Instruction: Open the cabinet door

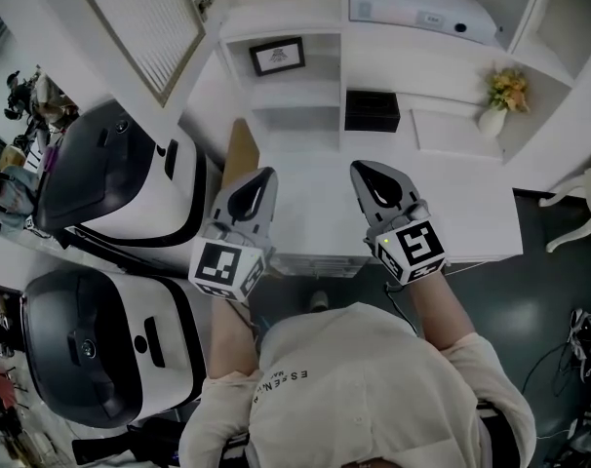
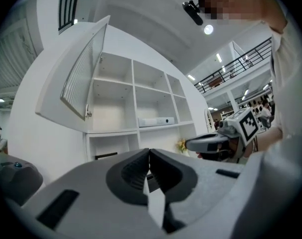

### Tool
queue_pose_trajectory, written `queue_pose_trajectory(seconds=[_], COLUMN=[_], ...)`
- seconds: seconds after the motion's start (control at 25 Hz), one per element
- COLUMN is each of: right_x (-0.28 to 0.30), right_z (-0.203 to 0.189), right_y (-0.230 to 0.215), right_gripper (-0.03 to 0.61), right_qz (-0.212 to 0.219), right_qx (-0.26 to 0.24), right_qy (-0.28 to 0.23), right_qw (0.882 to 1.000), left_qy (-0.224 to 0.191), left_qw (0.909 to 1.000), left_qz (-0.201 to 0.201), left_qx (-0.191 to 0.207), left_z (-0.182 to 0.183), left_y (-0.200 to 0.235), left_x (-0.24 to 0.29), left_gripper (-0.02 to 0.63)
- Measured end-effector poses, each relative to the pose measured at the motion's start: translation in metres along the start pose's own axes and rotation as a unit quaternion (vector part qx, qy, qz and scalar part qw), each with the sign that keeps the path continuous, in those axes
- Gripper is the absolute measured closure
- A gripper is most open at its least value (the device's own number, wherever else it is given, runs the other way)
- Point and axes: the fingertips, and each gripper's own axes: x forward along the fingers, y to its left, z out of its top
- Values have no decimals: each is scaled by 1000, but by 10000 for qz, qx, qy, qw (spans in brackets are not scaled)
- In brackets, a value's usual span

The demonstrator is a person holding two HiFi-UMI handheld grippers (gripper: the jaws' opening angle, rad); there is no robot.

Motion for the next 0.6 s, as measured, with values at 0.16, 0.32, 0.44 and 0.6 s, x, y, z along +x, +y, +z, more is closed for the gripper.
queue_pose_trajectory(seconds=[0.16, 0.32, 0.44, 0.6], right_x=[6, 14, 19, 27], right_z=[-6, -11, -10, -13], right_y=[-1, -2, -3, -6], right_gripper=[565, 565, 565, 563], right_qz=[13, 16, 24, 38], right_qx=[89, 63, 41, 51], right_qy=[18, 68, 22, -36], right_qw=[10000, 10000, 10000, 10000], left_qy=[-49, -65, -86, -92], left_qw=[10000, 9999, 9999, 9999], left_qz=[-41, 3, -5, -54], left_qx=[-52, -141, -125, -48], left_z=[-3, -7, -8, -7], left_y=[3, 14, 19, 22], left_x=[3, 5, 10, 15], left_gripper=[611, 611, 611, 611])
